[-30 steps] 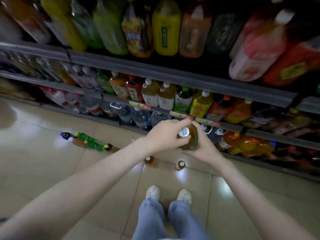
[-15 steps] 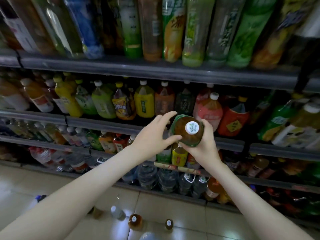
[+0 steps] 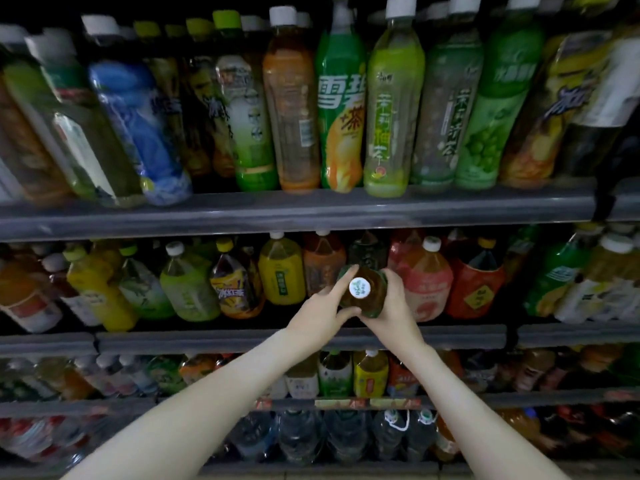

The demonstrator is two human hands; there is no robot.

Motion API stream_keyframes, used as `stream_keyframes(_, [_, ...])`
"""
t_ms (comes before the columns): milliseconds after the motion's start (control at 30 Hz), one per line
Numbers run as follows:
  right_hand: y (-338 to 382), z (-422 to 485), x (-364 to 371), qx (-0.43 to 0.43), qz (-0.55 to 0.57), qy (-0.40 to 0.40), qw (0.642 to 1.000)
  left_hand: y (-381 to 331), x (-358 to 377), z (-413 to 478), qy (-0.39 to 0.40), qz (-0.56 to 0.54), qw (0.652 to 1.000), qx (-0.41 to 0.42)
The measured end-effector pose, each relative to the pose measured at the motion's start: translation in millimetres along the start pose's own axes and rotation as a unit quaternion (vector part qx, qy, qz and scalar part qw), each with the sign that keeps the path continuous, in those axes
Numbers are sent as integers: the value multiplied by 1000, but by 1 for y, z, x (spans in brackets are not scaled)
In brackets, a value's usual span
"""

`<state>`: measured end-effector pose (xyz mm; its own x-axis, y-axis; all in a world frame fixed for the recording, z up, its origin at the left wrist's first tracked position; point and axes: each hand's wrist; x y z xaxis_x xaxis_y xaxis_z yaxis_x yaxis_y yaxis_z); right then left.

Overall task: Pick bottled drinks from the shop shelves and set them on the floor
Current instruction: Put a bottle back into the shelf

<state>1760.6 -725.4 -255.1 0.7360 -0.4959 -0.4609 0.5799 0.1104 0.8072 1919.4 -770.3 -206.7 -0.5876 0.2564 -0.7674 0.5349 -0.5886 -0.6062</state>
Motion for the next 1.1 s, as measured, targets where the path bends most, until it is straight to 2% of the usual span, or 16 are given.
stream_keyframes(100, [-6,4,15,16,3,-17,1000,15,1,12,0,45,999,1])
stream_keyframes(233, [-15,8,19,30,7,0,1000,28,12,20,-4,98,995,-2])
stream_keyframes(400, [-19,14,15,50,3,5,999,32,23,32,-13,76,997,-1])
stream_keyframes(533, [-15,24,6,62,-17,32,997,29,29,38,-42,64,996,-40])
stream_keyframes(667, [-14,25,3,73,-60,14,995,18,37,46,-46,53,996,-52])
stream_keyframes(833, [-13,20,3,-19,-200,-33,979,11,52,52,-58,11,994,-92])
stream_keyframes(1000, [-13,23,5,-87,-311,17,946,12,64,50,-40,108,993,-21])
stream_keyframes(1100, [-17,23,0,-85,-312,34,946,20,66,52,-64,192,979,41])
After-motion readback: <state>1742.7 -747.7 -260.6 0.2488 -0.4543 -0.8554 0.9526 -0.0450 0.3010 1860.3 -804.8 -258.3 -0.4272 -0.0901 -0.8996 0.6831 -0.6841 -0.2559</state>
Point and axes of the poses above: each hand's wrist, its own z-axis towards the middle knuckle, its own x-axis out of the palm, y = z × x, and after that the axes turned 4 degrees about -y, right-handed
